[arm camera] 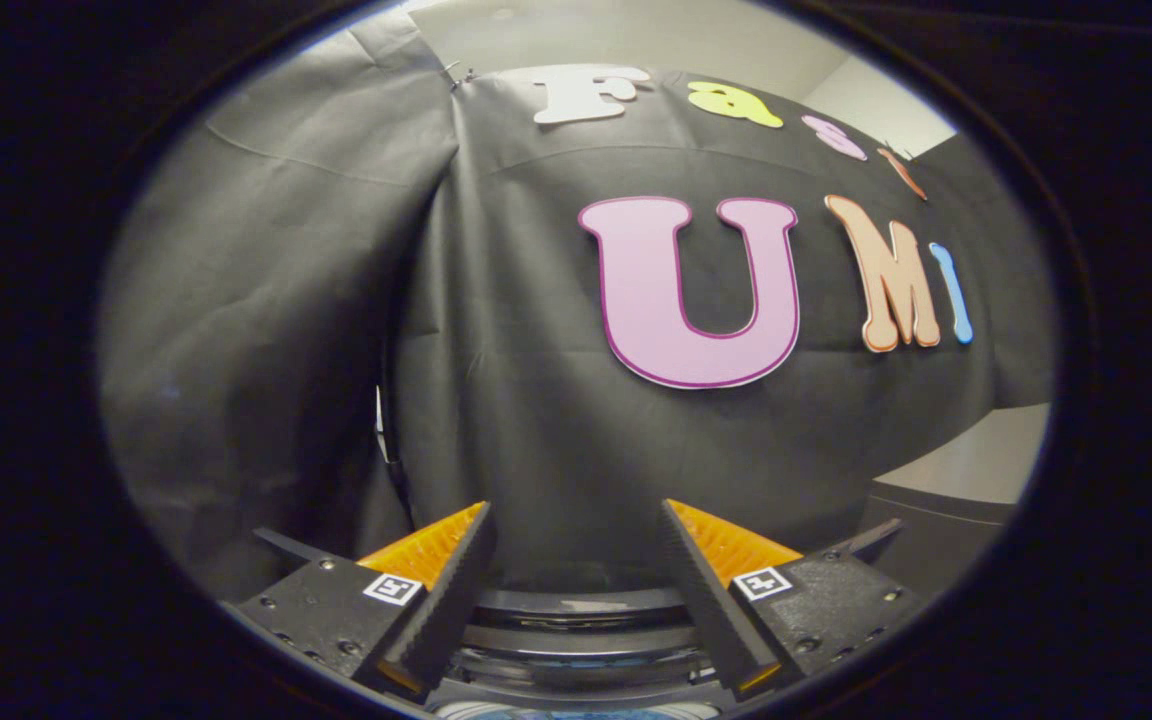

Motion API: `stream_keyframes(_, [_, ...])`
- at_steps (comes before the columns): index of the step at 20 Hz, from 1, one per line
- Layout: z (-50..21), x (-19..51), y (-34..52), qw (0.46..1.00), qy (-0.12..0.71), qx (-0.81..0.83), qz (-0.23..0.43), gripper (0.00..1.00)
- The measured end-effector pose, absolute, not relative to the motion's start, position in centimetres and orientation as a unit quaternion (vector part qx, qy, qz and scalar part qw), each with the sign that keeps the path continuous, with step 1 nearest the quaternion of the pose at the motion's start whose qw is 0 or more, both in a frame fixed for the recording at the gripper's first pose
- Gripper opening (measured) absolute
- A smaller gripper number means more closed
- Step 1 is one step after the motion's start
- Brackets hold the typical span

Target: Put the clothes into the washing machine and then close the washing machine lid.

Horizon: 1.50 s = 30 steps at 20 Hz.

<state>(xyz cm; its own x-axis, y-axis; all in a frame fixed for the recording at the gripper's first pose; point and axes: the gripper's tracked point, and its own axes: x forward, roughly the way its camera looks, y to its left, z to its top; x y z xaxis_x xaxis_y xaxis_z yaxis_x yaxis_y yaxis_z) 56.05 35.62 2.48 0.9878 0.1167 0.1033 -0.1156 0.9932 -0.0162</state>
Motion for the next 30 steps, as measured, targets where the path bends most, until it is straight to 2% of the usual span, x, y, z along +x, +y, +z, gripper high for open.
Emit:
stream_keyframes(17, [3.15, 55.96, 36.11, 0.993, -0.079, -0.007, 0.082, 0.98])
stream_keyframes(21, [3.01, 55.79, 35.61, 0.995, -0.071, -0.007, 0.062, 0.97])
stream_keyframes(30, [2.93, 55.82, 35.96, 0.996, -0.064, -0.002, 0.063, 0.97])
